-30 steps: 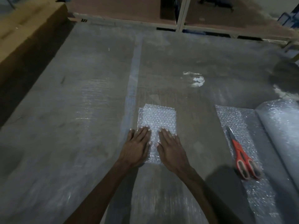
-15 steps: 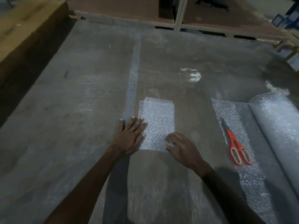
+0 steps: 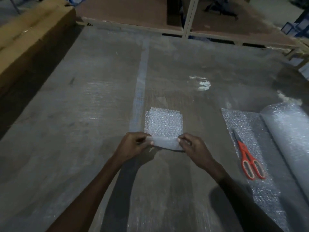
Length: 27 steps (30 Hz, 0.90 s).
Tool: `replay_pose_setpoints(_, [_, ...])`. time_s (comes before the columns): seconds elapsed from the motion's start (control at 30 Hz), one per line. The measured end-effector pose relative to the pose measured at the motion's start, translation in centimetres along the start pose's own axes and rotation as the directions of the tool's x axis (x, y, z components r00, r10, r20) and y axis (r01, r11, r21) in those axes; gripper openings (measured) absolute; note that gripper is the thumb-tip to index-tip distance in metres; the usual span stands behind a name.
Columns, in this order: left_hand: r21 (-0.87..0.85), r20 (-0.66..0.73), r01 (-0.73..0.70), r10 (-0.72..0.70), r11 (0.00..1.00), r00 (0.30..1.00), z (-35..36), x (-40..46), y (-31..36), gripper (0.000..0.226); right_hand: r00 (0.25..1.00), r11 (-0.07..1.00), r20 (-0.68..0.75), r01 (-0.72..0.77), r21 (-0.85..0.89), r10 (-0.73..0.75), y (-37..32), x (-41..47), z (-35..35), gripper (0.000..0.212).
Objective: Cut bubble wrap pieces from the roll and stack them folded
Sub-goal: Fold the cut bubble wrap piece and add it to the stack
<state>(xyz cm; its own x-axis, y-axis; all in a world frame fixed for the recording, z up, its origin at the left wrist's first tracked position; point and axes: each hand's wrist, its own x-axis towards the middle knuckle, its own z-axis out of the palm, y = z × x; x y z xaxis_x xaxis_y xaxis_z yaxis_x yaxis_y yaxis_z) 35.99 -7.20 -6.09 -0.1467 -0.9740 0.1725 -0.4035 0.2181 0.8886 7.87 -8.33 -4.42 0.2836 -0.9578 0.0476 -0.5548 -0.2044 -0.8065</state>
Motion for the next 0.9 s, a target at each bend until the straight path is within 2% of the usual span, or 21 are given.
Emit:
replay_pose_setpoints(0.1, [-0.185,-0.116,0.116,-0.139,0.976,0.983,0.2,2.6,0.0,0.006,0.99,0.964,-0.026,-0.129,0.233,0.138,0.1,3.0,-0.8,0.009])
replay_pose_setpoints(0.17, [-0.229,-0.169,0.15,-0.191,0.962,0.967,0.2,4.6,0.0,0.004,0.968,0.886,-0.014,-0.222,0.407,0.249,0.0,5.1,-1.4,0.007])
replay_pose_setpoints(0.23, [-0.229,-0.182,0.18,-0.224,0.957,0.957,0.1,6.8,-0.4,0.005,0.941,0.818,0.003,-0.296,0.493,0.339,0.2,7.0,-2.0,0.012])
replay_pose_setpoints(0.43, [-0.109,-0.18,0.26,-0.276,0.959,0.944,0.0,12.4,-2.1,0.022,0.866,0.797,-0.094,-0.404,0.449,0.491,2.0,12.0,-1.9,0.011])
replay_pose_setpoints(0.53, [-0.062,-0.194,0.306,-0.313,0.95,0.93,0.1,14.1,-3.0,0.013,0.824,0.8,-0.155,-0.455,0.391,0.544,3.5,13.4,-1.8,0.032])
replay_pose_setpoints(0.6, [0.02,-0.214,0.321,-0.309,0.947,0.927,0.3,14.8,-3.2,0.009,0.818,0.807,-0.177,-0.459,0.373,0.547,4.5,14.0,-1.5,0.034])
replay_pose_setpoints(0.7, [0.241,-0.279,0.251,-0.181,0.937,0.943,0.4,15.0,-2.7,0.003,0.823,0.819,-0.186,-0.456,0.347,0.537,5.2,14.4,-1.0,0.019])
replay_pose_setpoints(0.77, [0.385,-0.246,0.13,-0.033,0.914,0.969,0.7,15.1,-2.5,0.006,0.822,0.828,-0.189,-0.47,0.305,0.537,5.6,14.5,-0.9,0.027])
replay_pose_setpoints(0.83, [0.417,-0.12,0.025,0.027,0.909,0.992,1.2,15.4,-2.1,0.019,0.831,0.842,-0.188,-0.472,0.261,0.524,6.2,14.6,-0.7,0.032])
replay_pose_setpoints(0.9, [0.442,0.073,-0.093,0.068,0.892,0.995,1.7,15.8,-1.7,0.029,0.842,0.855,-0.19,-0.458,0.244,0.505,6.4,14.6,-0.7,0.034])
